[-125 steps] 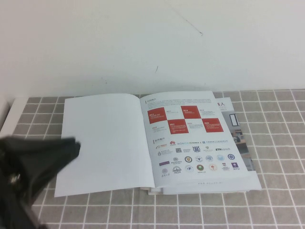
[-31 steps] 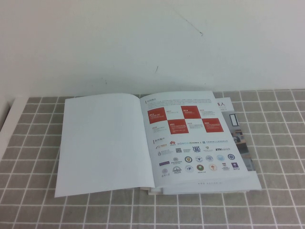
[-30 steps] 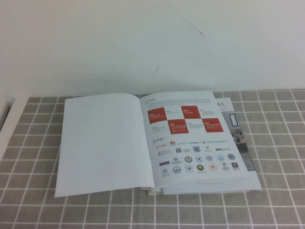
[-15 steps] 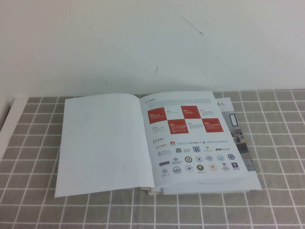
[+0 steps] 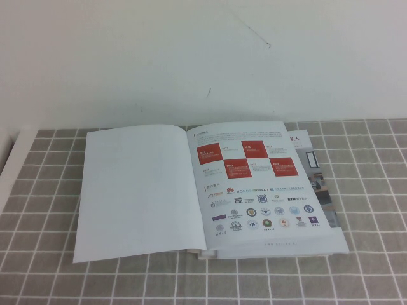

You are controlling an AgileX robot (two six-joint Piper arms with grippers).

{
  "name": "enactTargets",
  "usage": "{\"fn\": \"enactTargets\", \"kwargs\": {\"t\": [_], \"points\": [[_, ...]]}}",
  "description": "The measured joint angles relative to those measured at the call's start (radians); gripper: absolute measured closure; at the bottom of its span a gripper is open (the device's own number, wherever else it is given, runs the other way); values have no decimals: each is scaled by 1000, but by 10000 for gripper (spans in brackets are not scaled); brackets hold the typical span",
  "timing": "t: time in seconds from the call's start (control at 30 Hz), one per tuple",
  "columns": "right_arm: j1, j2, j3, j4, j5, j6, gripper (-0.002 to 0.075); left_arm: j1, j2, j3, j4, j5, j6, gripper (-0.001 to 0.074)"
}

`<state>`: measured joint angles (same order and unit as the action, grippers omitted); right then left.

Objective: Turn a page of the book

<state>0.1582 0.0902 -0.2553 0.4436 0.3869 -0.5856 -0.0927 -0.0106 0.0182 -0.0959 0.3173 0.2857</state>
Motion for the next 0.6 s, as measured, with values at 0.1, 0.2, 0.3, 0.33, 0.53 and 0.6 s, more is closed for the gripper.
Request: {"fn": "enactTargets", "kwargs": {"t": [0.1,0.2,0.3,0.33,0.53,0.6], "points": [[-49,-68,92,-153,-3,232,729,0,0,0,0,0,4,738],[-65,-97,192,-298,-40,406,729,0,0,0,0,0,6,738],[-69,-101,269,-368,-94,476,729,0,0,0,0,0,6,738],[-69,-101,276,-383,-94,488,729,0,0,0,0,0,6,738],[-69,-101,280,-451,-53,507,729,0,0,0,0,1,8,738],[-69,-101,278,-463,-49,507,729,0,0,0,0,1,8,738]]}}
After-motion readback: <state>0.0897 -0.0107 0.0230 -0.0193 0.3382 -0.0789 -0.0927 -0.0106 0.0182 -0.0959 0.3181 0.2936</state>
